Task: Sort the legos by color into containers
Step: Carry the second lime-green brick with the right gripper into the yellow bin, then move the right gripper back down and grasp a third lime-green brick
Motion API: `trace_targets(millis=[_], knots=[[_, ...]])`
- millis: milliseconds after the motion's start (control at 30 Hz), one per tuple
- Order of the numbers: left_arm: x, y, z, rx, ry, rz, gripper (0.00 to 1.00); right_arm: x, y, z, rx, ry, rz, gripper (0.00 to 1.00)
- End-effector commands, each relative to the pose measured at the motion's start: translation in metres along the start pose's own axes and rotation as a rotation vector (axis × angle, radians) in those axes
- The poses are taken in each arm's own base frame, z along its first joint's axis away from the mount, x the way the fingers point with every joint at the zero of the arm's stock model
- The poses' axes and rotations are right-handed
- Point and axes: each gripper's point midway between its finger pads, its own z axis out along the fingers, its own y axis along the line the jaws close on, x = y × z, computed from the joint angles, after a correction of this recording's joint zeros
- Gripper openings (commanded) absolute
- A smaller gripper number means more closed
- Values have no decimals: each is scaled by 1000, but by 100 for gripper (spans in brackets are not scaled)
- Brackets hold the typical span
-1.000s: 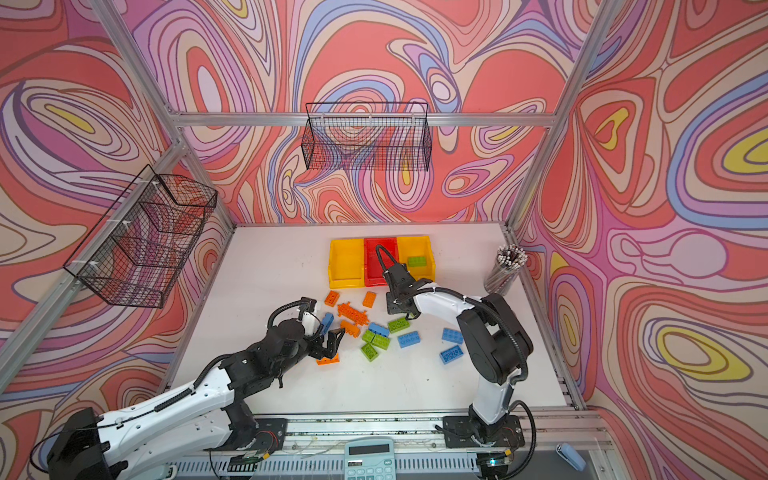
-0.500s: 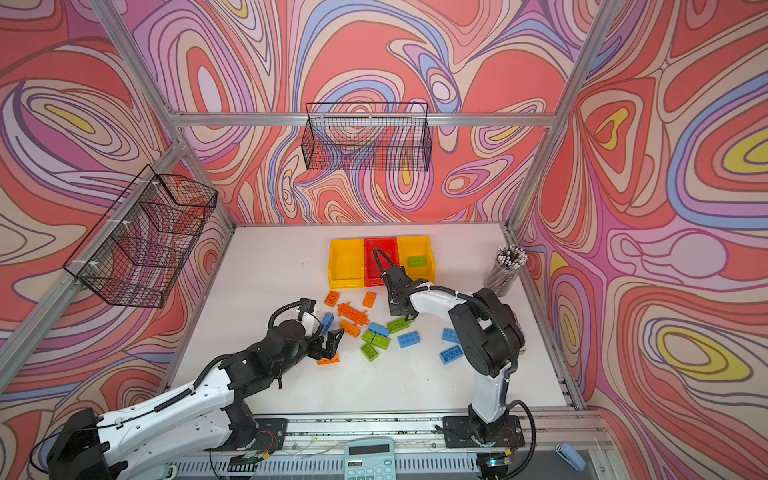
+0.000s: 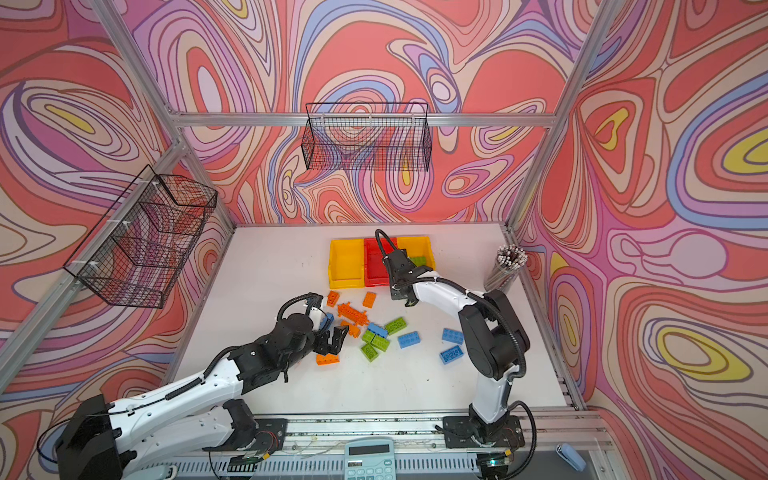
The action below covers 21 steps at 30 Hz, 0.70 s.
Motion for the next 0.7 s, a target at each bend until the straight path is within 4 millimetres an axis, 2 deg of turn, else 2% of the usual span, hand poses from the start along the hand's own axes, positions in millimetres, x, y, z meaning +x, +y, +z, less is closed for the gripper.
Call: trace_targets(millis=[0,167,400,500,600,667], knots=[[-16,-12,4,32,-19,6,100,-41,-30,-12,35,-65,44,15],[-27,-20,12,41,-29,28,100,-75,-48,14,54,-72,88,14],[-45,-25,20,17,-47,78,100,-106,-52,59,21,-59,138,17],[-51,-26,21,6,-57,86,100,-113,-51,73,21,-57,138,25],[-54,-25,22,-4,-68,87,100,-117,-51,80,18,-58,141,41],[-56,-24,21,-7,-76,87,100,-120,-51,77,11,-69,143,51]])
